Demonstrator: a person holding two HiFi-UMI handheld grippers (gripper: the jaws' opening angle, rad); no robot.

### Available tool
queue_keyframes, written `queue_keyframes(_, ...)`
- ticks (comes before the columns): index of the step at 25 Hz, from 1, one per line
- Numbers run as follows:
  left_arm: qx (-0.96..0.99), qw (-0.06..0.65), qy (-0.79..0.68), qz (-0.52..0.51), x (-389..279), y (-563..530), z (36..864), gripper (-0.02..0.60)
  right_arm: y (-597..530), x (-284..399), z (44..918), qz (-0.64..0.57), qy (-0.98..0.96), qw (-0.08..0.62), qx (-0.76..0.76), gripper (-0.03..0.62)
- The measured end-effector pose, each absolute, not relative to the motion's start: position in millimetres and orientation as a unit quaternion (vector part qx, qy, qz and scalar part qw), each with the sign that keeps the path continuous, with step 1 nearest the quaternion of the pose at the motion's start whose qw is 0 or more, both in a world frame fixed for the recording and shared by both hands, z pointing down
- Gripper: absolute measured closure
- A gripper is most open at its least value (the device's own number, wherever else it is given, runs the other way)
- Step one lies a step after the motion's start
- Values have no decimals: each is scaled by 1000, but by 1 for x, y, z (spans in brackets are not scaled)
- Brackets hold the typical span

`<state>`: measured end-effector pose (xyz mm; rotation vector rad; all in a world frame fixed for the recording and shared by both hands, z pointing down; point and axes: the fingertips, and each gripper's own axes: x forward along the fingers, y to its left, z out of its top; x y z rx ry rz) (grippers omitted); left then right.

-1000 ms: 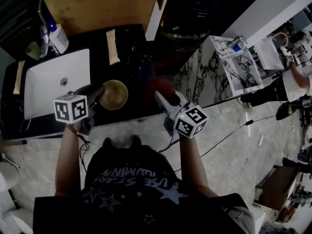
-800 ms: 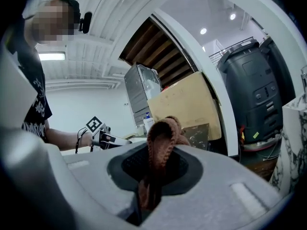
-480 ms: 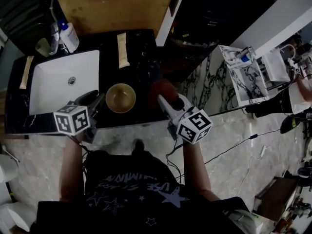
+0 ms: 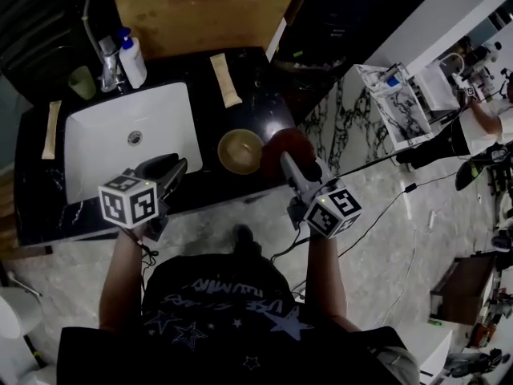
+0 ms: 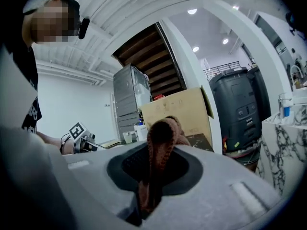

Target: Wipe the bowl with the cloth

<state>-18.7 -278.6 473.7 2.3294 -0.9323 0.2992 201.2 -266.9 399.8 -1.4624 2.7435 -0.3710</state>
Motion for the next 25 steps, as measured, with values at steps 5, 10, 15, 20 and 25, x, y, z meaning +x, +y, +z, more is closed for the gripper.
queue_keyframes(5, 892, 285, -337, 99, -64, -267, 471, 522, -243, 165, 391, -112, 854, 14, -507, 542)
queue_keyframes(10, 904, 287, -304, 89, -108, -242, 470, 565, -217, 121, 377, -95, 834, 21, -543, 542)
queue_keyframes(15, 920, 288, -244, 106, -130, -203, 472, 574, -165, 75, 377, -108, 820, 26, -562, 542)
queue_keyframes(20, 928, 302, -187, 115, -125, -169, 475, 574, -108, 57, 394, -129, 798, -4, -589, 542)
queue_keyframes(25, 935, 298, -147, 121, -107, -144, 476, 574, -73, 50, 425, -164, 787, 0, -595, 542)
